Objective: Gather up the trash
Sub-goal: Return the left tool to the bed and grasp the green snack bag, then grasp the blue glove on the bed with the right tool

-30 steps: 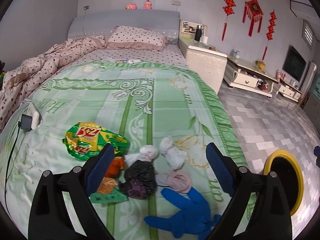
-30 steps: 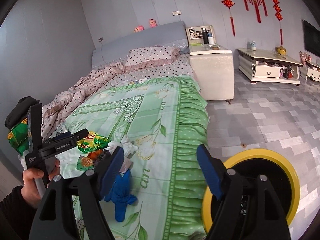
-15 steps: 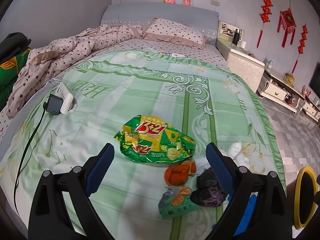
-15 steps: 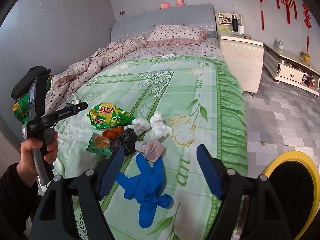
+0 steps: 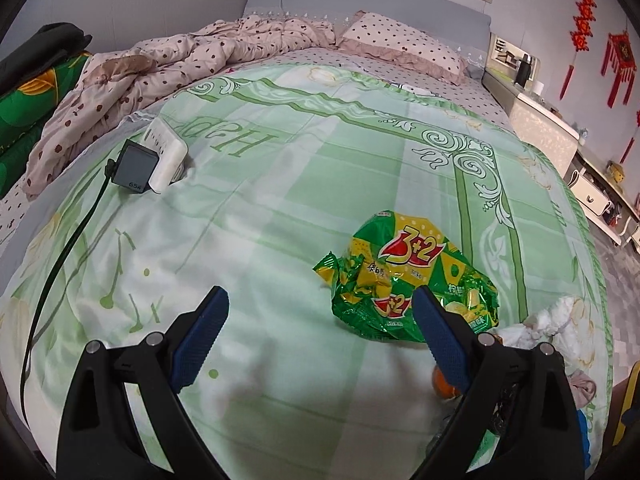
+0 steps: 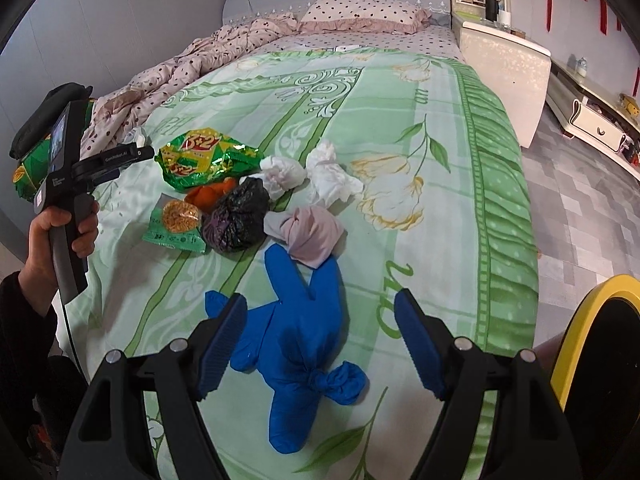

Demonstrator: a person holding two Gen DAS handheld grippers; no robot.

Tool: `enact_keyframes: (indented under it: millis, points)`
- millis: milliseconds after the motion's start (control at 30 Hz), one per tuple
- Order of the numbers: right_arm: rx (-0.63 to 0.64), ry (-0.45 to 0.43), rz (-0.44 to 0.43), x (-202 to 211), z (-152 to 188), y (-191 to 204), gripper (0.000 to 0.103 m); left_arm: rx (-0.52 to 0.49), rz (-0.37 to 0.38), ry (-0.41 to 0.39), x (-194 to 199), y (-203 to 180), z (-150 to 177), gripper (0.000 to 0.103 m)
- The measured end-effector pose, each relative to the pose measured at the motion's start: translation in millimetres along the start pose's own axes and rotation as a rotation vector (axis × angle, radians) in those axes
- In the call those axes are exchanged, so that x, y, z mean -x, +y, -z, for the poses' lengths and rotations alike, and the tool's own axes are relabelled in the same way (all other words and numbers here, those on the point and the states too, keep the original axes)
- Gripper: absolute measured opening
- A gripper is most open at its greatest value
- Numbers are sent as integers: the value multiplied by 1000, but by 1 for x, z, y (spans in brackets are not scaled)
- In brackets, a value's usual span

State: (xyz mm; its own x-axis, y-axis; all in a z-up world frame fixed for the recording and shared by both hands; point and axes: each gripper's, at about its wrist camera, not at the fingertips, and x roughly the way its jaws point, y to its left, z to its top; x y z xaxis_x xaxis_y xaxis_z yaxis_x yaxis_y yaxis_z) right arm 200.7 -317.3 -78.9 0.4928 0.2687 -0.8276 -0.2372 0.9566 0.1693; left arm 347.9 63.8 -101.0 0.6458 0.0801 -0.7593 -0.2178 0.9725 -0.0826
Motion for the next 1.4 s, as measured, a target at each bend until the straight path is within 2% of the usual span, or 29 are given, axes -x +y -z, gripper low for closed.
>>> enact_keyframes:
  millis: [167,300,400,500,533,567,600,667,733,800,867,967,1400]
  points:
    - [14,51,17,-20,11,2,74,-11,-14,28,-30,0,0,89]
    - [27,80,26,-31,18,3,74,-6,8,38,-46,-5,-4,88]
    - [54,94,40,-41,21,7,74,-28,9,36,-54,-15,-6,83]
    - [58,116,36,-50,25,8,73,-59,12,43,-60,-26,-6,70]
    - [63,114,43,-52,25,8,71,-70,14,48,-63,-30,-6,60]
    - [72,109,51,-53,25,9,67,-80,19,56,-65,-33,-5,46]
    - [79,104,52,-53,25,10,64,-88,20,67,-68,-36,-5,40]
    - [84,100,49,-53,24,12,52,-103,5,57,-70,-40,-4,29]
    - [91,98,44,-54,24,14,44,-106,1,46,-68,-41,-2,25]
    - [88,98,39,-55,23,14,37,-97,5,40,-67,-40,-2,22]
    - [71,99,23,-55,22,13,23,-94,13,36,-64,-37,-2,18]
    - [73,90,12,-50,21,15,15,-91,16,23,-56,-33,-3,17]
    - [78,-20,9,9,26,26,12,-66,31,-51,9,-25,-10,16]
